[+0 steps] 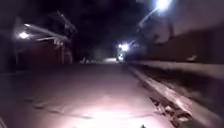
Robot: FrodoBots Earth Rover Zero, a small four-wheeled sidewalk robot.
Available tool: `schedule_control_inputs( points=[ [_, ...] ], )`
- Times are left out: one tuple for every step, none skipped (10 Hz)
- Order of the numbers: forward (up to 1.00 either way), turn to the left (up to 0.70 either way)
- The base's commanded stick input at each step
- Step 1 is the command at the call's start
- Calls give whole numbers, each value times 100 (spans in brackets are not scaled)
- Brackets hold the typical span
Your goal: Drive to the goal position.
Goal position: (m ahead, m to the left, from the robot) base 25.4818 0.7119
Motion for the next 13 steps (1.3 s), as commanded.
schedule_control_inputs(
  points=[
    [70, 0],
    [70, 0],
    [70, 0],
    [70, 0],
    [70, 0],
    [70, 0],
    [70, 0],
    [70, 0],
    [70, 0],
    [70, 0],
    [70, 0],
    [70, 0],
    [70, 0]
  ],
)
